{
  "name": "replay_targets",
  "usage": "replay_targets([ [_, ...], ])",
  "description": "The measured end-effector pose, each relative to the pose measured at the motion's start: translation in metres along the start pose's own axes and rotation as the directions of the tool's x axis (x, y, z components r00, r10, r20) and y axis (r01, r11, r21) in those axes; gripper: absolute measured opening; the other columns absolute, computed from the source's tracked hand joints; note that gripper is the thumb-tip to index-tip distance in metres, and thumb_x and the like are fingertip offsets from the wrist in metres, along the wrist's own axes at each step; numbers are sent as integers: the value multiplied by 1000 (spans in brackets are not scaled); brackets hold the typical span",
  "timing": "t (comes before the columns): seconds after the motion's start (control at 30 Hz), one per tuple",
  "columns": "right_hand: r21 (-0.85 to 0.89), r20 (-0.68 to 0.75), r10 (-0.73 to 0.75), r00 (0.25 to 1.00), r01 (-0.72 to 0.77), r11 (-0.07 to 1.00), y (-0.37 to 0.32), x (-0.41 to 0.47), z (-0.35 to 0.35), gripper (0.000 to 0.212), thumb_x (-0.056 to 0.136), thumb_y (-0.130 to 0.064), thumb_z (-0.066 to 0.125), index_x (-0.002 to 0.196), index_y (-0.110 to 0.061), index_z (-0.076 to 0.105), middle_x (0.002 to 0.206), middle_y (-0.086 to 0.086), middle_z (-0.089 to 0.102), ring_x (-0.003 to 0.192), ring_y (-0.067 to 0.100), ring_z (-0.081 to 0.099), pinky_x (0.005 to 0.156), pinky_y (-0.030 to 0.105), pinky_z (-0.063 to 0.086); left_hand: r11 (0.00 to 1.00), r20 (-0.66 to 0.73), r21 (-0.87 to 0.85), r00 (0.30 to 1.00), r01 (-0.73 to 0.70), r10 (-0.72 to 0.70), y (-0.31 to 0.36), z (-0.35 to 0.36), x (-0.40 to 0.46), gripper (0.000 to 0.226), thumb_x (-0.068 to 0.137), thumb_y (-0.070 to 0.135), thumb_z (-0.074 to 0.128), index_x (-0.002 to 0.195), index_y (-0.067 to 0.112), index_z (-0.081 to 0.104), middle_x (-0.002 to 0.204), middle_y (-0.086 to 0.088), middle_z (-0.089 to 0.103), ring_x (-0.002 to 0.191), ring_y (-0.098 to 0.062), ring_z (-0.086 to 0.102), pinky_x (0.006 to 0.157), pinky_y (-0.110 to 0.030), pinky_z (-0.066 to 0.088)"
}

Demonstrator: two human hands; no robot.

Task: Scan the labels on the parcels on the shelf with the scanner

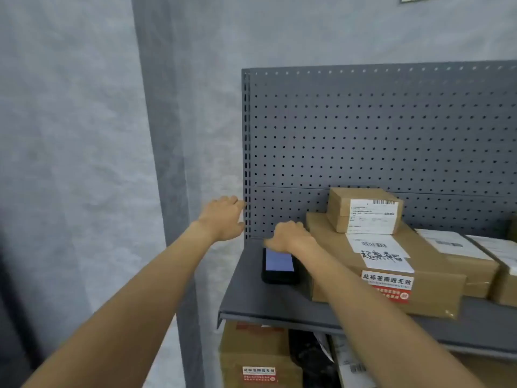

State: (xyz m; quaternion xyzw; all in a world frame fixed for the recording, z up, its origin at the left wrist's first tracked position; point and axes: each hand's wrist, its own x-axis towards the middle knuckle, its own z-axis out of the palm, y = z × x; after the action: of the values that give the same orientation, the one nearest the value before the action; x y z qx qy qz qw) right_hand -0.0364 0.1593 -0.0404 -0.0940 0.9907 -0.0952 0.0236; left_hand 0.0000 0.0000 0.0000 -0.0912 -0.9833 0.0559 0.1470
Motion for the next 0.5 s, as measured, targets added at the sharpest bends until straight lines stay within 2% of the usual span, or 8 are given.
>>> replay_targets([
  [0.1,4,59,98,993,-99,995,-4,14,21,49,89,-51,48,106,-8,63,124,16,59,118,36,52,86,36,42,1000,15,-13,1000,10,-10,-4,11,3,56,94,32,48,144,10,37,143,-11,45,130,-31,43,103,-41,40],
  [0.23,-10,78,228,971,-228,974,-7,23,41,79,86,-68,40,134,-6,52,137,19,50,124,36,47,98,41,42,1000,40,-18,999,0,0,-7,25,8,54,94,33,47,142,9,39,142,-11,46,129,-30,44,103,-41,40],
  [0.3,1,81,281,956,-282,959,-12,27,46,87,83,-74,38,138,-7,49,141,21,45,128,38,43,96,41,42,1000,43,-10,999,7,-7,-9,30,9,54,94,34,47,142,10,39,142,-11,46,129,-30,44,103,-41,40],
  [0.4,65,44,272,961,-274,960,-18,31,49,79,83,-69,47,133,-8,53,140,20,43,128,35,41,86,37,42,999,58,-29,998,14,-12,-12,37,10,54,94,34,47,142,10,39,143,-11,46,130,-30,43,105,-42,41],
  [0.5,116,11,271,962,-271,956,-22,31,51,75,84,-59,56,136,-6,48,142,20,39,129,33,39,95,37,44,999,62,-39,998,20,-18,-14,43,11,55,94,33,47,144,11,37,145,-10,44,132,-30,42,106,-42,40],
])
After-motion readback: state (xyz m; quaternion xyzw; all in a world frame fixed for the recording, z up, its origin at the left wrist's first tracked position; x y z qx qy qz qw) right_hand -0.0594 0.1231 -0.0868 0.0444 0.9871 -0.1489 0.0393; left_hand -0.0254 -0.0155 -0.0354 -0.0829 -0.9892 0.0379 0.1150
